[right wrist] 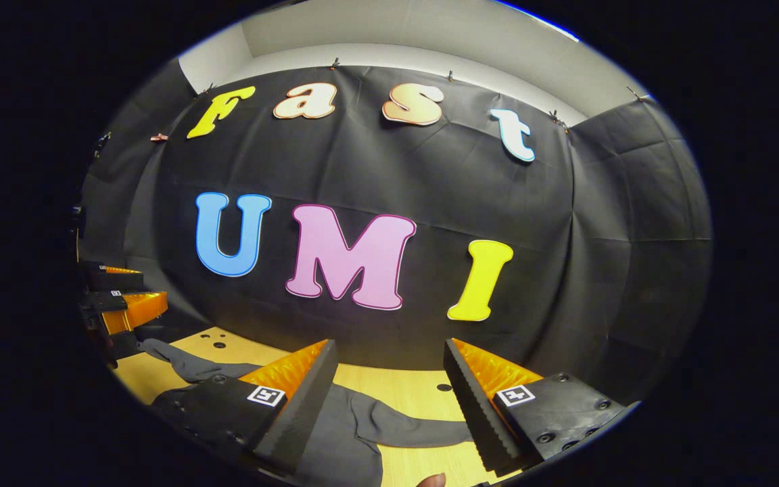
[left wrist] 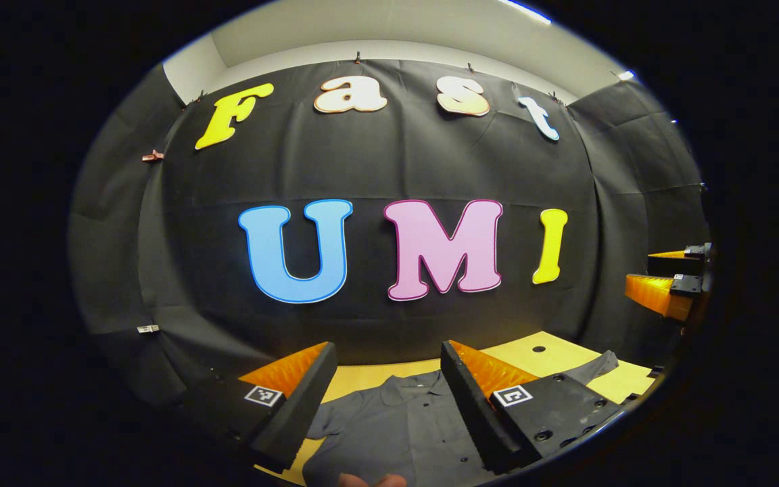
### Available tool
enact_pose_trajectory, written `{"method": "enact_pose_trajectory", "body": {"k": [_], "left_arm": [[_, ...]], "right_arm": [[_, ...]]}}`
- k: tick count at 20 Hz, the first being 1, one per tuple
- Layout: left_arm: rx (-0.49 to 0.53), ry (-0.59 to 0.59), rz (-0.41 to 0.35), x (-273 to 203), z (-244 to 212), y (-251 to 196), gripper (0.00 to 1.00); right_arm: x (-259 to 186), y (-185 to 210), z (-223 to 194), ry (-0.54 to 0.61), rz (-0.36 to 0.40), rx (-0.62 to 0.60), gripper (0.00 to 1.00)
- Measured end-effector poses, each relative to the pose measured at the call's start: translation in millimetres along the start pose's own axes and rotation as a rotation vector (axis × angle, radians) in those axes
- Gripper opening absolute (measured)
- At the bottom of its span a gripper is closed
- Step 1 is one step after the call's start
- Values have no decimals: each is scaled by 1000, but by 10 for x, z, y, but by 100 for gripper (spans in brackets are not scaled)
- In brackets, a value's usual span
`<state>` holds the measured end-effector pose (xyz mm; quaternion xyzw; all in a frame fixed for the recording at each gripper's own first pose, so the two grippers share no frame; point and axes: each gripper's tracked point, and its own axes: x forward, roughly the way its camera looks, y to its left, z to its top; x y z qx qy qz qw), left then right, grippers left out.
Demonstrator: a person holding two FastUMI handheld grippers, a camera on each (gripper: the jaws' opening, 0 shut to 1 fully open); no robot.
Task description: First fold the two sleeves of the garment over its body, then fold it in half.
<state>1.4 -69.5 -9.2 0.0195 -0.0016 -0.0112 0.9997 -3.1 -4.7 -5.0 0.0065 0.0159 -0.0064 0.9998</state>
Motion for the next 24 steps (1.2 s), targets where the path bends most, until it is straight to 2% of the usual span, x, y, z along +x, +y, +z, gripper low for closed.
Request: {"method": "enact_pose_trajectory", "body": {"k": [2, 7, 13, 20, 24], "left_arm": [[4, -1, -6, 37, -18, -300, 97], [-10, 3, -15, 270, -55, -730, 97], [-13, 30, -9, 813, -317, -1739, 97], [-7, 130, 43, 1462, -852, -2311, 98], [5, 165, 77, 1798, -1042, -2405, 98]], "right_arm": [[-3, -32, -59, 26, -20, 5, 96], [-92, -225, -288, 143, -83, 13, 97], [-258, -396, -603, 316, -191, 51, 97], [-375, -428, -816, 508, -197, 45, 98], [-435, -402, -831, 621, -200, 70, 98]]}}
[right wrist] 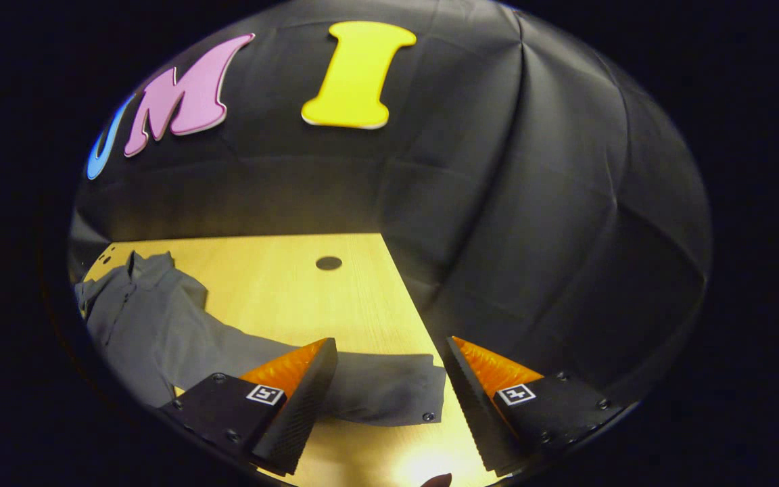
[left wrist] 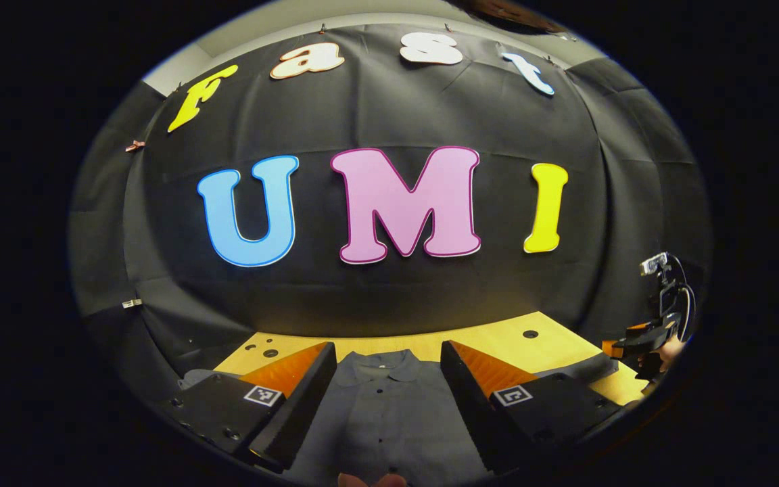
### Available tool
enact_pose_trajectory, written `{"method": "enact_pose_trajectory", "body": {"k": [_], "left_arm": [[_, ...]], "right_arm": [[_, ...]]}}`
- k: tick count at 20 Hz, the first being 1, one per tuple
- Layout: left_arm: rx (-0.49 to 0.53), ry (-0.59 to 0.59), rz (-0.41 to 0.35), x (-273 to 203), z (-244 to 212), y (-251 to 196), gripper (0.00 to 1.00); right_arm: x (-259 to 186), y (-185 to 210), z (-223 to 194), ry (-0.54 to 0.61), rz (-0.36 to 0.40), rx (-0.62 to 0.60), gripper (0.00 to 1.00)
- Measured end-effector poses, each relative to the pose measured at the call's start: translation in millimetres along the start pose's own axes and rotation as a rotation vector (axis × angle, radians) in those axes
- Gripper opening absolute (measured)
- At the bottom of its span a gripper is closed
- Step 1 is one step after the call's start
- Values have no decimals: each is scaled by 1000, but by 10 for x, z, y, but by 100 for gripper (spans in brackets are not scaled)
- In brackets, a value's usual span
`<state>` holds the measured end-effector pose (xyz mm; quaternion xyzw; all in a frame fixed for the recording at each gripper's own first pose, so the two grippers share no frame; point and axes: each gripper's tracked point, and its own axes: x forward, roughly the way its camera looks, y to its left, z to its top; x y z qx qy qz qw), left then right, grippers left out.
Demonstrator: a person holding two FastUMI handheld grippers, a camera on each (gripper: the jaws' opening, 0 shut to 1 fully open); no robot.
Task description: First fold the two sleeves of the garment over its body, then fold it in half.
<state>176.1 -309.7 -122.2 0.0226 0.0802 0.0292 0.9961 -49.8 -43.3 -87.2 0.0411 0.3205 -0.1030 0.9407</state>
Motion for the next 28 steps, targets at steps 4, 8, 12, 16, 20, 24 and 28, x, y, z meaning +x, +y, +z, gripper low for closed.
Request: {"method": "enact_pose_trajectory", "body": {"k": [4, 8, 12, 16, 20, 24, 28], "left_arm": [[33, 27, 33, 183, -78, -126, 98], [52, 23, 58, 244, -24, -221, 97], [53, 33, 65, 168, 8, -195, 97], [60, 17, 66, -58, 131, 10, 97], [74, -1, 65, -390, 141, 363, 97], [50, -25, 41, -612, 134, 884, 97], [34, -39, -7, -766, 48, 1610, 97]], "right_arm": [[1, 8, -97, 97, 11, 10, 98], [-34, 22, -121, 169, 38, 19, 98], [-1, 341, -138, 143, 103, 54, 54], [-253, 224, -5, 80, 54, -42, 7], [-715, 89, 198, -9, -26, -108, 7], [-1265, 250, 246, -49, -54, -113, 7], [-1815, 523, 447, -113, -102, -109, 7]]}}
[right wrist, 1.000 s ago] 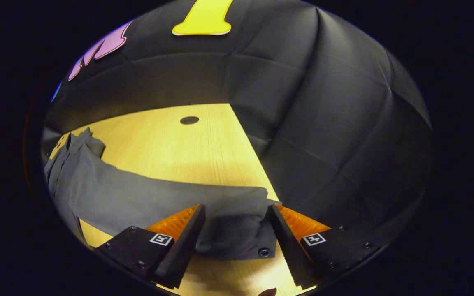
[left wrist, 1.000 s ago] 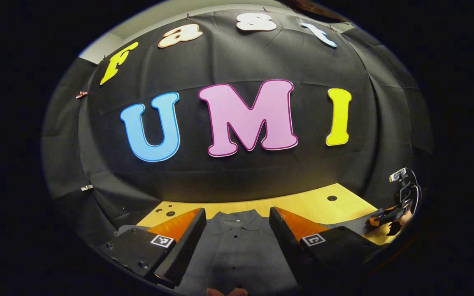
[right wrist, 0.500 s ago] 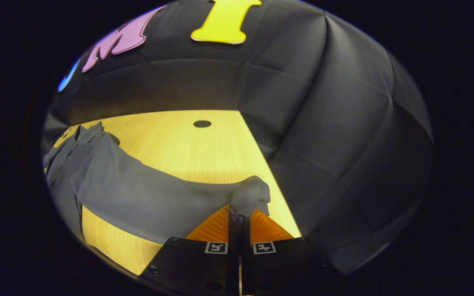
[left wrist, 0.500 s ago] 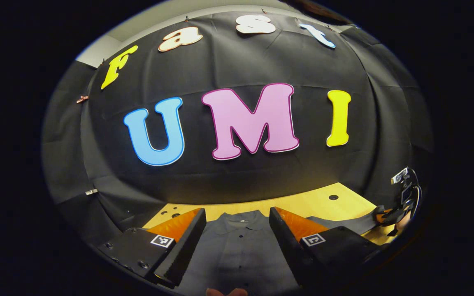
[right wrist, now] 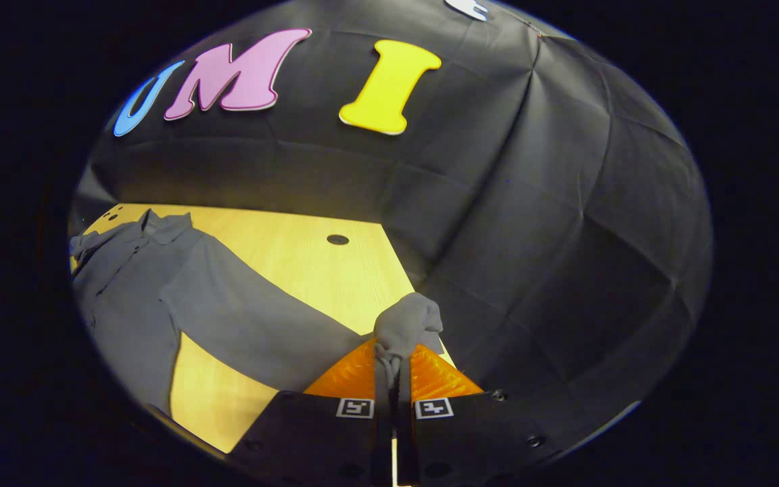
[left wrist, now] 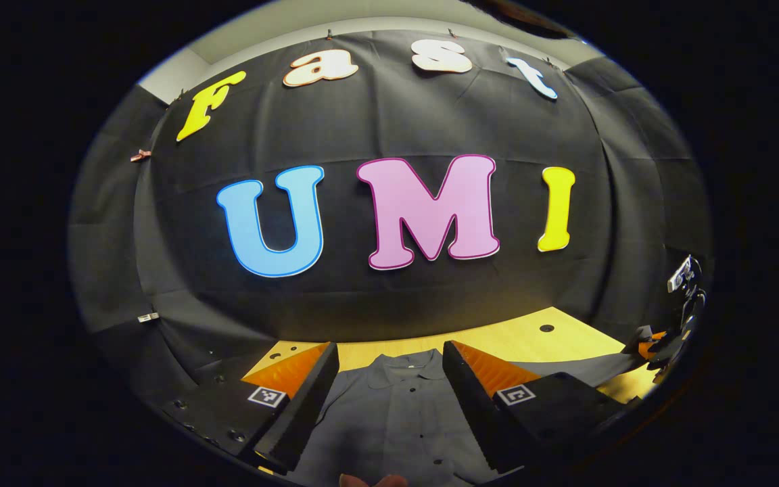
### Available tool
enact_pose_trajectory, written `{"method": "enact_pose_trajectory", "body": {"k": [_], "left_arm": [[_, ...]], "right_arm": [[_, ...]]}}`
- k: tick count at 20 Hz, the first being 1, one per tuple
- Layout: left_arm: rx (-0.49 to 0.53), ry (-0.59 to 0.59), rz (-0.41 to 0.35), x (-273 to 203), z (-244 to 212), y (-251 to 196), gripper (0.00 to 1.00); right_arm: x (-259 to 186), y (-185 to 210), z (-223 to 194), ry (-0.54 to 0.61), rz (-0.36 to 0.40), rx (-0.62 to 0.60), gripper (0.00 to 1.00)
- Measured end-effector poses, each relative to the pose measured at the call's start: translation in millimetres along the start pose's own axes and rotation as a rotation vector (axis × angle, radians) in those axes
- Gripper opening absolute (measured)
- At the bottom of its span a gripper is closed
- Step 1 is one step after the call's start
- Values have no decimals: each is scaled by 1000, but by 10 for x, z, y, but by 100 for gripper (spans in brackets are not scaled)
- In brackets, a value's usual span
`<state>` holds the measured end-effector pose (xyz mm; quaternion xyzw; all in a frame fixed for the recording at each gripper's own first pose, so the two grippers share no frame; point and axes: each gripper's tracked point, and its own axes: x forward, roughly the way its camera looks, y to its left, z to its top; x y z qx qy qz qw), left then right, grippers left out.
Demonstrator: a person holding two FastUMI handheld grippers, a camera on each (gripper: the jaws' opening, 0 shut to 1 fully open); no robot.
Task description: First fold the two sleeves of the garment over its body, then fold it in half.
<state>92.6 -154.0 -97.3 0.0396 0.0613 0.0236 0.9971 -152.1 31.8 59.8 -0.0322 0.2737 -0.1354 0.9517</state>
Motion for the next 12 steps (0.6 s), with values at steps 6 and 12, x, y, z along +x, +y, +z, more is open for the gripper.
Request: {"method": "enact_pose_trajectory", "body": {"k": [6, 12], "left_arm": [[-1, -23, -14, -194, -182, 1366, 97], [-13, -20, 25, -404, -351, 2327, 97]], "right_arm": [[-711, 530, 673, -111, -26, 23, 7], [-1053, 1370, 1419, -229, 45, 33, 7]]}}
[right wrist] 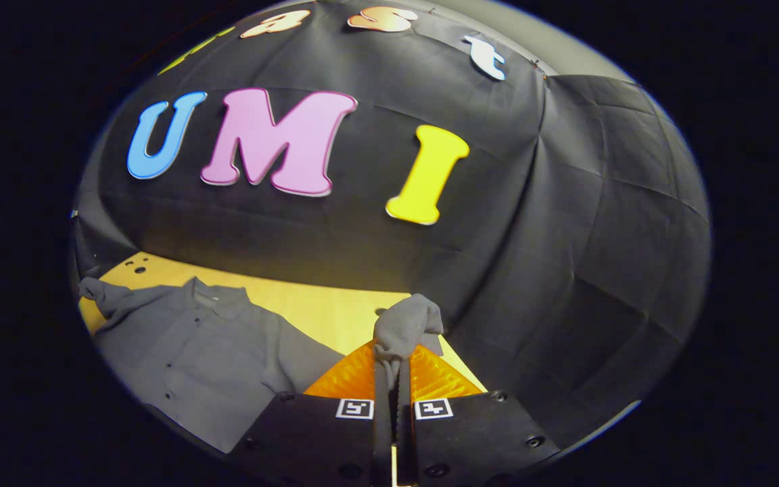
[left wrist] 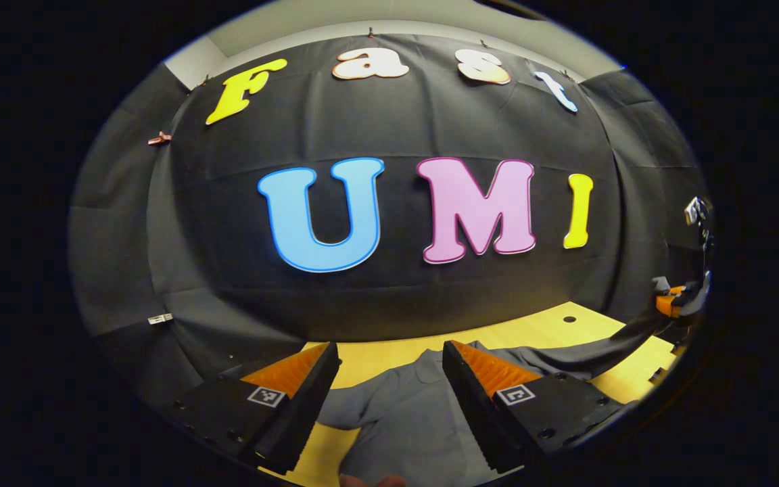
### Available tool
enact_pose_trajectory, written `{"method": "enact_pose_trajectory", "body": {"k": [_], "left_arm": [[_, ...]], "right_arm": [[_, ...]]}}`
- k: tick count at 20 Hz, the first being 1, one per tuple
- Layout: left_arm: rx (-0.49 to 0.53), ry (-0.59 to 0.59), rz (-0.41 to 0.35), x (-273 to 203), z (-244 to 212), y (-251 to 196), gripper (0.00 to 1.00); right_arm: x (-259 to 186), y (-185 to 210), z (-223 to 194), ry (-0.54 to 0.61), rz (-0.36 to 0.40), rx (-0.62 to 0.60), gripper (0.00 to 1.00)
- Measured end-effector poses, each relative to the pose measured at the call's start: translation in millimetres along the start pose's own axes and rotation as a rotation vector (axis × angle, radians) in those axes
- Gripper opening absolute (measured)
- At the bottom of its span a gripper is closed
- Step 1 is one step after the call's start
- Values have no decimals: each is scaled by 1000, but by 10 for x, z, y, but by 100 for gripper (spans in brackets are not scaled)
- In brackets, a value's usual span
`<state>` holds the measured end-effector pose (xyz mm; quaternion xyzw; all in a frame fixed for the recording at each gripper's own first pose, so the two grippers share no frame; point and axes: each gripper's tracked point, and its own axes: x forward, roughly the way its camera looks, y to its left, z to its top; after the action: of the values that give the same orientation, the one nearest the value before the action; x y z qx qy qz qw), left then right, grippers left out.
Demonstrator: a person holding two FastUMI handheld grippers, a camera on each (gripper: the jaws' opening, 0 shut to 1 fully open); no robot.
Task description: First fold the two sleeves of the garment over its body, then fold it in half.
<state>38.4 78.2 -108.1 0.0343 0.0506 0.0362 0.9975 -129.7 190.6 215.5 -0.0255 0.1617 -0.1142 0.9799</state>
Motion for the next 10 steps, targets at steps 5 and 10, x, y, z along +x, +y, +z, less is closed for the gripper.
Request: {"method": "enact_pose_trajectory", "body": {"k": [5, 10], "left_arm": [[-12, 12, 33, -56, -169, 694, 97], [-21, 45, 44, 32, -426, 1170, 97]], "right_arm": [[7, 880, 505, -76, 109, 33, 7], [66, 1848, 631, -84, 236, 42, 7]]}}
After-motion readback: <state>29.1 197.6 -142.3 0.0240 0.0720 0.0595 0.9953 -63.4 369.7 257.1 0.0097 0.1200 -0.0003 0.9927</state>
